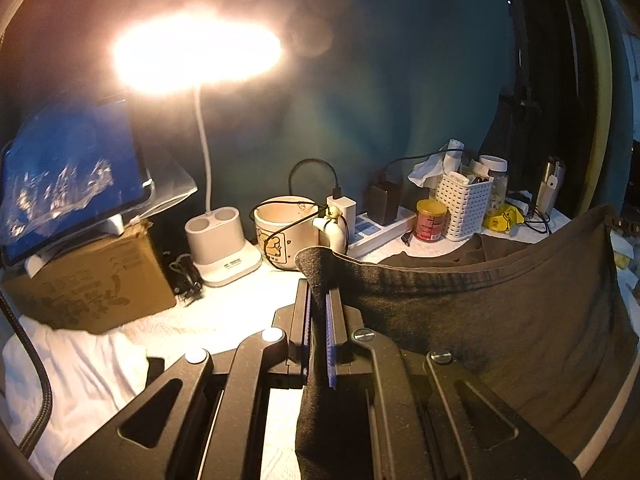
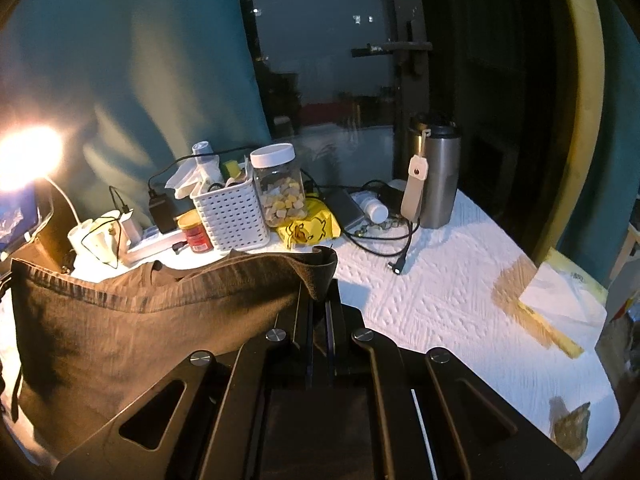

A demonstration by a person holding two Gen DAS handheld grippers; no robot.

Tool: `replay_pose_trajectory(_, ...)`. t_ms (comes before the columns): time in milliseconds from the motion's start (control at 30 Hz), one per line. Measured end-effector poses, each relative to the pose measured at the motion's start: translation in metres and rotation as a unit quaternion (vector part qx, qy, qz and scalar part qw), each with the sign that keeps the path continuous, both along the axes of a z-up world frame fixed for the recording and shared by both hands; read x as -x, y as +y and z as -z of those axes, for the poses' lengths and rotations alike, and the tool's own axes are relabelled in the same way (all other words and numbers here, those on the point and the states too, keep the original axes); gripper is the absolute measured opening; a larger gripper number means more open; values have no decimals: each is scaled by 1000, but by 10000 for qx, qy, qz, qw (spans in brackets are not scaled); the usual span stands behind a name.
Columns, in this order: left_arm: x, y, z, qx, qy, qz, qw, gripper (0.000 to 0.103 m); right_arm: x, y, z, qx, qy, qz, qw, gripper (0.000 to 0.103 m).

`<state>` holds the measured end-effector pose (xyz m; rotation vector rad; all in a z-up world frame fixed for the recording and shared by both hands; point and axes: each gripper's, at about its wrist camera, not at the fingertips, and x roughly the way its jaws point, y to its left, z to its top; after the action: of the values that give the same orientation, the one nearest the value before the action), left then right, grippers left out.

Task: Fold small clothes
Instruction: 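Carry the held hem with both grippers over the shirt toward the collar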

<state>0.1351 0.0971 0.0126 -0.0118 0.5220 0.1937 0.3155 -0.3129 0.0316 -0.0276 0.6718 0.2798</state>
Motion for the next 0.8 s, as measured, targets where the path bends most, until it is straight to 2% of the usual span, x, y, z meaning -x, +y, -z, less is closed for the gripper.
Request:
replay_pose_trajectory(433,-40,13,-6,-226,-161,-104,9996,5,-42,5,5,-82,-138,22,9999,6)
replay_pose_trajectory(800,-73,26,9,-267,-39,-353,9990,5,-94,21,26,-55,-32,-132,9999,6)
